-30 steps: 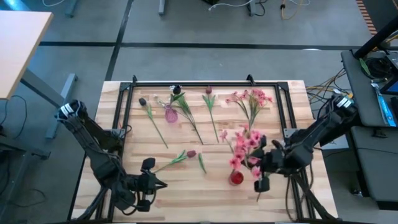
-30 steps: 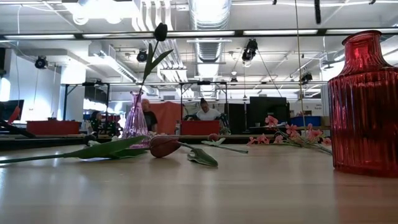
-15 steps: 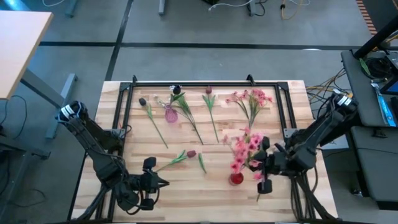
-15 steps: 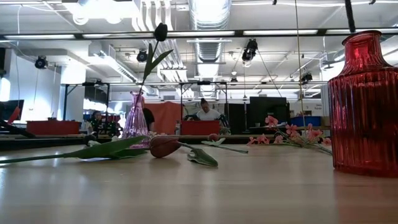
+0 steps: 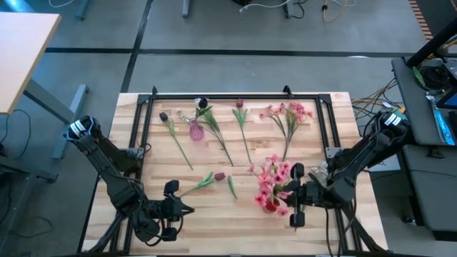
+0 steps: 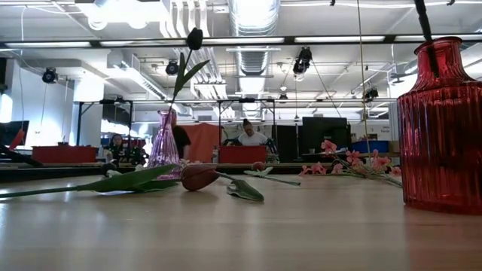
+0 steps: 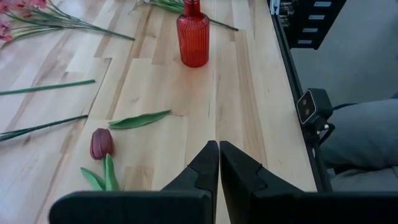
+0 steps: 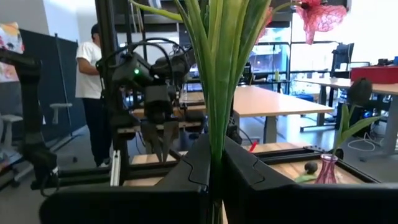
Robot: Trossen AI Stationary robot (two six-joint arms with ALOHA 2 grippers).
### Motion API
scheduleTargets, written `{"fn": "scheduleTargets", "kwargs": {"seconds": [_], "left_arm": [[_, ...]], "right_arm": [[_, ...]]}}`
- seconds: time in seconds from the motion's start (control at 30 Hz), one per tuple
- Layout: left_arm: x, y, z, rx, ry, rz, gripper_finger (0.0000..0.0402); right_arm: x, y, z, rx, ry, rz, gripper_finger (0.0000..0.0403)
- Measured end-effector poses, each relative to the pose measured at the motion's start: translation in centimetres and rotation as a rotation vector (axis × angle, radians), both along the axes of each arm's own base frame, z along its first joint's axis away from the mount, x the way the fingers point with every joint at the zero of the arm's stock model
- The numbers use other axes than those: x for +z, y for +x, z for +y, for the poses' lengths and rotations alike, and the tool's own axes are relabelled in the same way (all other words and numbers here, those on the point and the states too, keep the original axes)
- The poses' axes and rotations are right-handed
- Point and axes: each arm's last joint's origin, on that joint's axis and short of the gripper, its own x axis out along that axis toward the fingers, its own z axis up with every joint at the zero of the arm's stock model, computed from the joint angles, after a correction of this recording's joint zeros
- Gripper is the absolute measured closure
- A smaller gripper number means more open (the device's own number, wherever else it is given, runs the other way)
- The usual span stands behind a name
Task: Sort flowers into vase by color
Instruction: Put the bottom pink flowers into the red vase, then put the bottom red flower into the purple vase
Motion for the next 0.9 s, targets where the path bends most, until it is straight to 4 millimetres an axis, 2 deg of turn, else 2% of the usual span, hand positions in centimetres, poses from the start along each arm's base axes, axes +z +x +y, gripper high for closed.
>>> {"fn": "scheduleTargets", "kwargs": {"seconds": [0.17,0.5,0.7,0.9], "left_arm": [[0.0,0.0,0.0,0.000,0.001,0.000,0.0402],[0.0,0.1,0.3,0.032,0.013,-0.005,0.0402],[0.0,0.3,0.5,0.050,0.005,-0.001,0.0402],[-0.1,0.8,1.1,0.100,-0.007,-0.009,0.0398]], "right_arm": [[-0.6,-0.2,-0.1,-0.052,0.020,0.061,0.0354],[-0.6,-1.5,0.7,-0.106,0.026,0.088,0.0235],[-0.2,-3.3,1.5,-0.147,0.050,0.092,0.0174],[0.3,-5.4,2.4,-0.188,0.080,0.099,0.0128]]}}
